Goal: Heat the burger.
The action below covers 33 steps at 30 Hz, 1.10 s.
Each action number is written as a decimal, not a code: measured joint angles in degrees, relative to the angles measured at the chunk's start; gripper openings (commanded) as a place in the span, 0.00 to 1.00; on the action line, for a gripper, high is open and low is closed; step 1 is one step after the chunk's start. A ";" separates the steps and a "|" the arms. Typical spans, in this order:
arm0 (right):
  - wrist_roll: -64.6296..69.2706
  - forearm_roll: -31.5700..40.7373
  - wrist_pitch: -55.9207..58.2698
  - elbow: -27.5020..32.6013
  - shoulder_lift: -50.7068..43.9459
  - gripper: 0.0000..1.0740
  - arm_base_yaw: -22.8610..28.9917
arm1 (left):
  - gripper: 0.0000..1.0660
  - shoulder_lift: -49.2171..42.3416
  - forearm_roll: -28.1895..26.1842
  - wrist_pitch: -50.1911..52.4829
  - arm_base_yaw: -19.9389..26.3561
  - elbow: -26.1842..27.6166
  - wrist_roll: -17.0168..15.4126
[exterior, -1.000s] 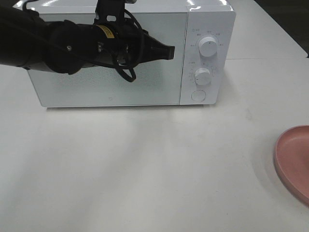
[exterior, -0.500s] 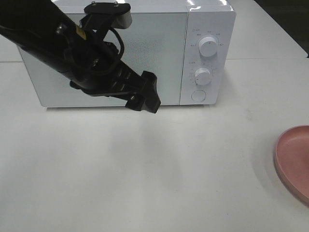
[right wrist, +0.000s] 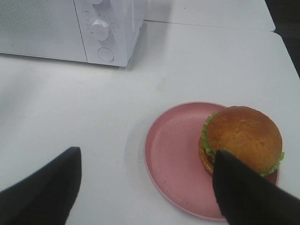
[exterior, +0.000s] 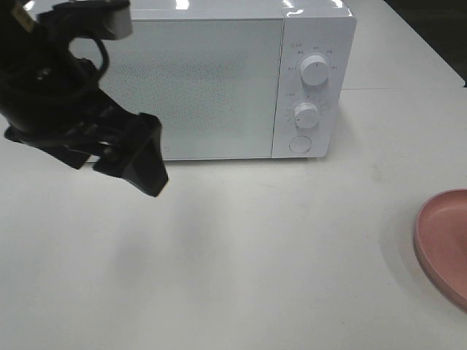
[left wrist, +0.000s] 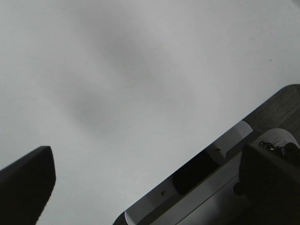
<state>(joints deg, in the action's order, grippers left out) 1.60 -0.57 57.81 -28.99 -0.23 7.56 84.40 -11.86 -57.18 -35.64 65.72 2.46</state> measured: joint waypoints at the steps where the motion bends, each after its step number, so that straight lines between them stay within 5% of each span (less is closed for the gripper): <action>1: 0.00 0.00 0.00 0.00 0.00 0.70 0.00 | 0.94 -0.52 0.17 -0.69 1.38 0.00 -0.11; 18: 0.00 0.00 0.00 0.00 0.00 0.70 0.00 | 0.94 -10.49 1.95 -12.26 29.39 -0.92 4.47; 24: 0.00 0.00 0.00 0.00 0.00 0.70 0.00 | 0.94 -17.76 2.12 -12.38 33.63 -9.80 4.93; 33: 0.00 0.00 0.00 0.00 0.00 0.70 0.00 | 0.94 -31.80 2.12 -9.63 34.09 -22.29 4.93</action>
<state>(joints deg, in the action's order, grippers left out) 1.60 -0.57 57.81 -28.99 -0.23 7.56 52.60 -9.74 -66.81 -1.55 43.43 7.39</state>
